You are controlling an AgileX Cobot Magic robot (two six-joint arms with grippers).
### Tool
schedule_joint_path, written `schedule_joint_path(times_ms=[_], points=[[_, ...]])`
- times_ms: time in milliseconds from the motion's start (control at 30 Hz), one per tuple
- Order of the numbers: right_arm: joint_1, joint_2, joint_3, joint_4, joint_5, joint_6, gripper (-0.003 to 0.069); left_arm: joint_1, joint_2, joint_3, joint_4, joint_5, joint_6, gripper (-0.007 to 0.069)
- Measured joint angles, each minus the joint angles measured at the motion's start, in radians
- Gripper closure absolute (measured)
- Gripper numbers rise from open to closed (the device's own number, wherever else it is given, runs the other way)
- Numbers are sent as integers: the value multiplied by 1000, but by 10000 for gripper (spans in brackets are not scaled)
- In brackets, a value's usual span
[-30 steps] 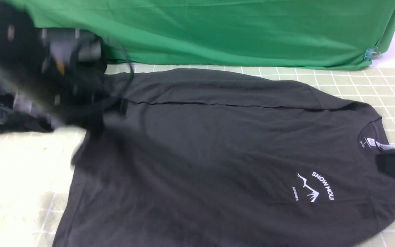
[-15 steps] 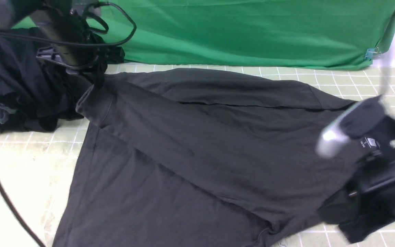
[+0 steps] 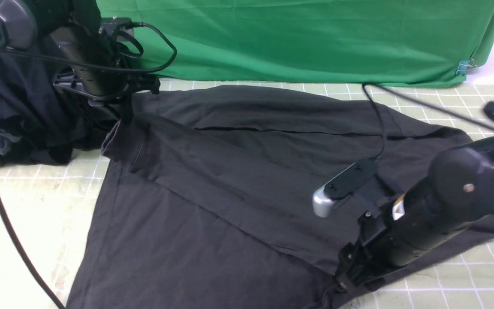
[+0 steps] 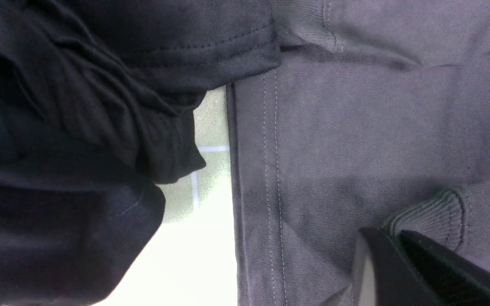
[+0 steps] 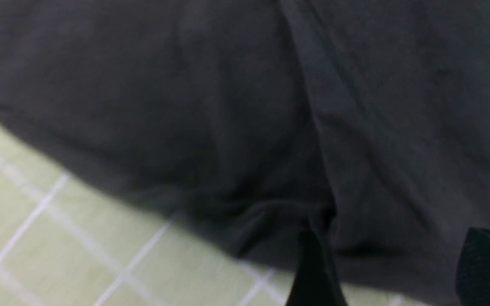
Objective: Fold a long-sleeved shirt over a green coffee tablecloth.
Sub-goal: 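Fold the left side of the black T-shirt inward over its body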
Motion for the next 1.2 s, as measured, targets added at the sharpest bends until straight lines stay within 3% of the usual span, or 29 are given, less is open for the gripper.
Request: schedule_joint_path(times_ms=[233,300,433,500,967,1200], points=[[1,109,-7,-4,-45,26,268,0,1,-1,-3,5,0,613],[2,111,-10,-9,-48,27,353,0,1,-1,-4,13,0,613],[13,90,-10,-10,-29,28,588,0,1,-2,-4,36,1,613],[15,65,-10,-11,4,32,620,0,1,-2,-4,54,4,613],[19,-143,148,-11,86,115,623,-37,1,-3,-22,130,43,613],[19,-166,201,-4,94,134,563,-40,1,5,-23,136,32,613]])
